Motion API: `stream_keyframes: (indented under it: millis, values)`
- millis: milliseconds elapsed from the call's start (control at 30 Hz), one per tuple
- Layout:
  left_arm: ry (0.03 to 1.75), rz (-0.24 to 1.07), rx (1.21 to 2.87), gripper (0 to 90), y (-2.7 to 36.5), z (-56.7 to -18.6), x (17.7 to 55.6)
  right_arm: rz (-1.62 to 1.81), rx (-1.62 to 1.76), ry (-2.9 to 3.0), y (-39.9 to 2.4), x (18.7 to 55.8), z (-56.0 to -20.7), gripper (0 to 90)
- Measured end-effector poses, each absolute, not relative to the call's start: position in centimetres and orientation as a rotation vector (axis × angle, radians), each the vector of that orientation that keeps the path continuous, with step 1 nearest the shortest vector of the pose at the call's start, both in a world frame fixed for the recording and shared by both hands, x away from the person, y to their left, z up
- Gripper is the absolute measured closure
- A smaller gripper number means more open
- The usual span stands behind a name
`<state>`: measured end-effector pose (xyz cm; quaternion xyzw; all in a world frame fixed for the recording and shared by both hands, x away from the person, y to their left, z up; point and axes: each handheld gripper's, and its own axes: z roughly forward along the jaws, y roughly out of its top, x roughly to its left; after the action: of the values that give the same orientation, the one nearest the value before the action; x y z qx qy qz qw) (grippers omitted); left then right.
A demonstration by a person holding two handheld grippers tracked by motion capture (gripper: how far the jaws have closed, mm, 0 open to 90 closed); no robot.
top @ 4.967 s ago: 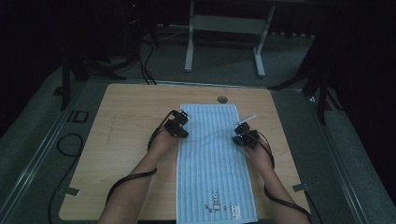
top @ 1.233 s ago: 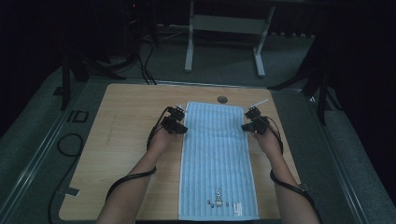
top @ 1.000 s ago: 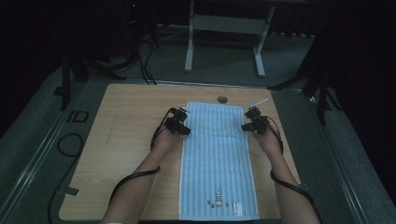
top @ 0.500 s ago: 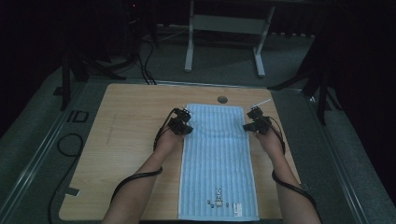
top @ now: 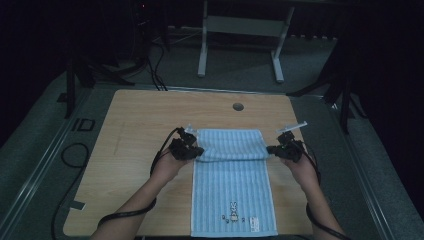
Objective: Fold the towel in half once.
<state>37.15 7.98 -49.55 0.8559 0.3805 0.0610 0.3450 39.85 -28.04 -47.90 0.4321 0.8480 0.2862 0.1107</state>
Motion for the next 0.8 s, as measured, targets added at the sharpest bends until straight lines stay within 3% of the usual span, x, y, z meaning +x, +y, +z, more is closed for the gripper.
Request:
stream_keyframes:
  millis: [200, 267, 367, 400, 567, 800]
  values:
    - [0.995, 0.086, 2.282, 86.5, 8.3, -52.4, 35.1, 0.858, 1.271, 2.539, -28.2, 36.6, -50.5, 88.7]
    - [1.009, 0.091, 2.293, 84.3, 8.6, -52.5, 34.8, 0.825, 1.271, 2.573, -28.1, 36.0, -51.3, 83.9]
    - [1.006, 0.176, 2.255, 67.3, 9.1, -51.2, 34.2, 0.844, 1.254, 2.549, -28.2, 35.0, -50.8, 78.8]
    - [1.002, 0.186, 2.241, 66.4, 9.2, -50.8, 34.2, 0.855, 1.25, 2.536, -28.2, 34.8, -50.5, 78.6]
    - [0.978, 0.205, 2.263, 69.8, 8.1, -50.4, 34.4, 0.89, 1.204, 2.524, -26.6, 34.8, -49.7, 82.5]
    - [0.98, 0.199, 2.353, 69.6, 6.6, -52.9, 35.3, 0.816, 1.218, 2.583, -24.9, 36.5, -52.0, 82.5]
